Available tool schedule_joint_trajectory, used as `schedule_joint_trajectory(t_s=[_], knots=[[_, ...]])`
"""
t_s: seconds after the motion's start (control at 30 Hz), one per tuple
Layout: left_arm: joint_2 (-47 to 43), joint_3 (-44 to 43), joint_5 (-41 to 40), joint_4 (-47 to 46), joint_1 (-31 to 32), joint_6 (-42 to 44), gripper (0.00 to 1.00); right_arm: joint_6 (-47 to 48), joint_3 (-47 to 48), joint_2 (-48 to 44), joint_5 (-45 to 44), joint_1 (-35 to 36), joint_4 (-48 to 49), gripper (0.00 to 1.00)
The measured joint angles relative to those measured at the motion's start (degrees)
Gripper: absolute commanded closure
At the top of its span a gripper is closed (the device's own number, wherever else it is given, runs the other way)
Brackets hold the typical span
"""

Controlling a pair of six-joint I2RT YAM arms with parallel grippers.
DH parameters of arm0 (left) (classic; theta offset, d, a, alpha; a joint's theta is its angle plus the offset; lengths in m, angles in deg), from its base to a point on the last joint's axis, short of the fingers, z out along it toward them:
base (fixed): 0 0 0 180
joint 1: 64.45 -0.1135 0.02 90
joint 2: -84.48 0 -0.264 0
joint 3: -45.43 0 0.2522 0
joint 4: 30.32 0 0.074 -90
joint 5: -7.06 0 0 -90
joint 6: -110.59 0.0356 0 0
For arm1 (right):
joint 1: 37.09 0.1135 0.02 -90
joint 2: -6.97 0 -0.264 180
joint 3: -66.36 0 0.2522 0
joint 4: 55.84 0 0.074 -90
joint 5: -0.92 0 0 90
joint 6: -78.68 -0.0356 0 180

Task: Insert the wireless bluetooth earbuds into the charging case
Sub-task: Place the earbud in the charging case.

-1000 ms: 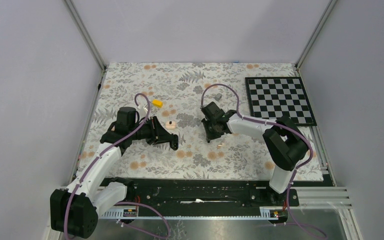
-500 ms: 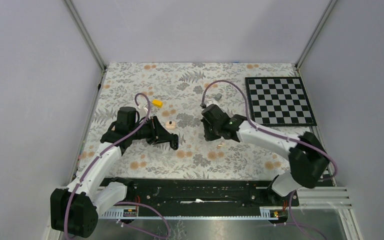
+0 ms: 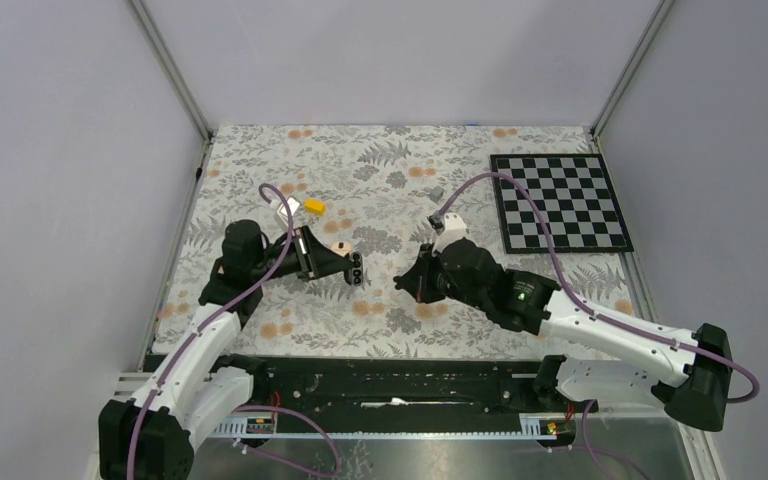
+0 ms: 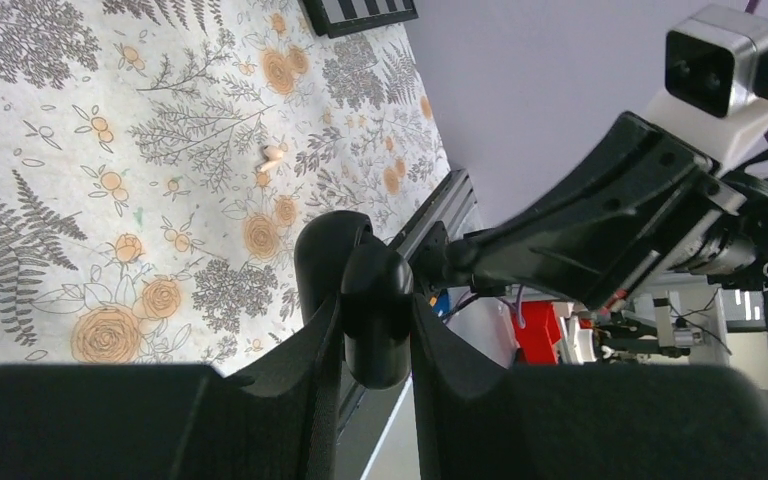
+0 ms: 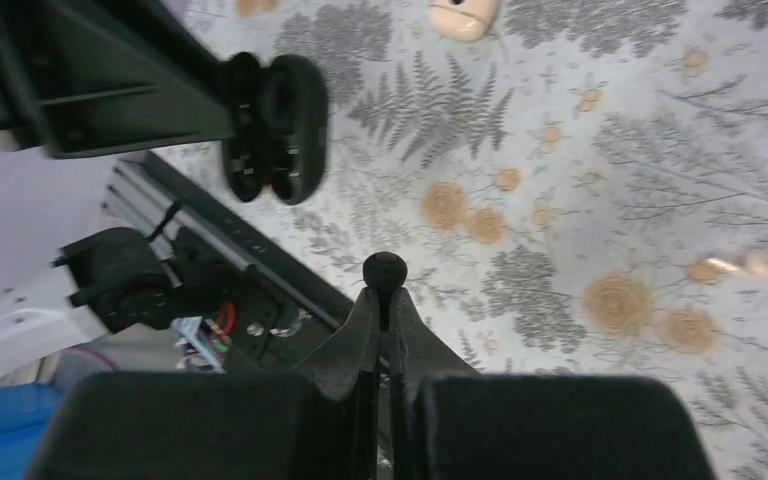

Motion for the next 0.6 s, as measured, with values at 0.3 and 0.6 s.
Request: schedule_joint_trajectory(t_s=[0.3,0.6], knots=[[0.02,2.01,0.11,-4.42,0.0,-3.82,1.0,-8.22,2.8,3.04,-2.78,5.86,2.71,1.0],[0.02,2.01,-0.09,-4.31,0.0,-6.23,1.0,-11.52,7.54,9.22,-8.2,7.15,4.07,1.0]])
